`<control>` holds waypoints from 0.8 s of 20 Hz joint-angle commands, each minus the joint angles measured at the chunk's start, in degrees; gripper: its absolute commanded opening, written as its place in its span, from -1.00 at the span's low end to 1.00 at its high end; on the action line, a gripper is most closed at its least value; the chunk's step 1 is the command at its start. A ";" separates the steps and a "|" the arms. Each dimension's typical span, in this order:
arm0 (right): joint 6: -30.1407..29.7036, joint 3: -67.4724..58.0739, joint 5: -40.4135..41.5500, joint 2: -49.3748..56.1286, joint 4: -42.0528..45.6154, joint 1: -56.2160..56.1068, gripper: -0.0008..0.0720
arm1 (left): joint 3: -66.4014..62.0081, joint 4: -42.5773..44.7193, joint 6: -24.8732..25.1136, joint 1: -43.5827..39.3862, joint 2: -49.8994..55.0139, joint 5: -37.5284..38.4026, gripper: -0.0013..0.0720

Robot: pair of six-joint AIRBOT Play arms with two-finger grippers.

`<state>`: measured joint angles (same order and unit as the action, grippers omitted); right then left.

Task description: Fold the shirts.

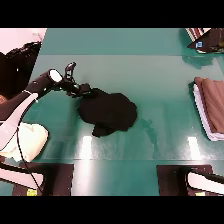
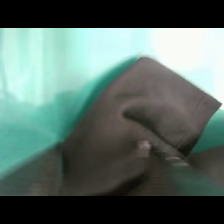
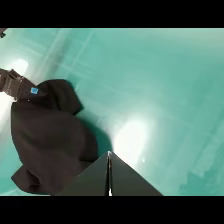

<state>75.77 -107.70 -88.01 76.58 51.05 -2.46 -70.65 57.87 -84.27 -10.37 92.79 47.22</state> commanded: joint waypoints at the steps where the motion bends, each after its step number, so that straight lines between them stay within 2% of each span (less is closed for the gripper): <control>1: 0.31 -0.02 -0.46 0.31 0.15 -0.04 -0.92 | -1.64 -5.31 5.09 0.02 0.94 -1.14 -0.61; 2: 0.31 -0.02 -0.76 0.31 0.17 -0.04 -0.92 | -3.30 -4.37 5.75 0.02 0.68 -0.20 -0.89; 5: 0.31 3.23 -0.96 0.02 0.11 -0.04 -0.92 | -10.21 1.57 5.70 0.13 -1.75 2.34 -0.89; 7: 0.33 10.49 -0.79 0.00 0.00 -0.11 -0.92 | -15.13 4.72 5.70 0.83 -4.55 3.52 -0.89; 9: 0.31 20.74 2.84 0.00 -0.15 -1.64 -0.89 | -18.36 5.27 5.90 1.07 -6.78 4.55 -0.89; 10: 0.28 26.75 6.36 0.00 -0.63 -2.97 -0.28 | -19.23 5.25 6.36 1.07 -7.58 4.66 -0.89; 11: 0.28 32.63 11.23 0.02 -0.90 -4.94 0.58 | -19.45 5.16 6.58 1.07 -8.33 4.70 -0.89; 12: 0.24 37.77 16.04 0.11 -2.10 -6.95 0.76 | -19.45 5.18 6.62 1.07 -8.59 5.05 -0.89; 14: -2.45 44.70 22.64 2.03 -6.10 -10.73 0.75 | -19.19 5.22 6.69 1.07 -8.57 6.86 -0.89; 16: -6.34 46.75 23.69 6.08 -12.35 -13.77 0.74 | -19.06 5.22 6.69 1.07 -8.39 8.57 -0.89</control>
<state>73.65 -68.10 -71.13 79.29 45.74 -11.97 -89.23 62.67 -77.87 -9.32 84.79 53.41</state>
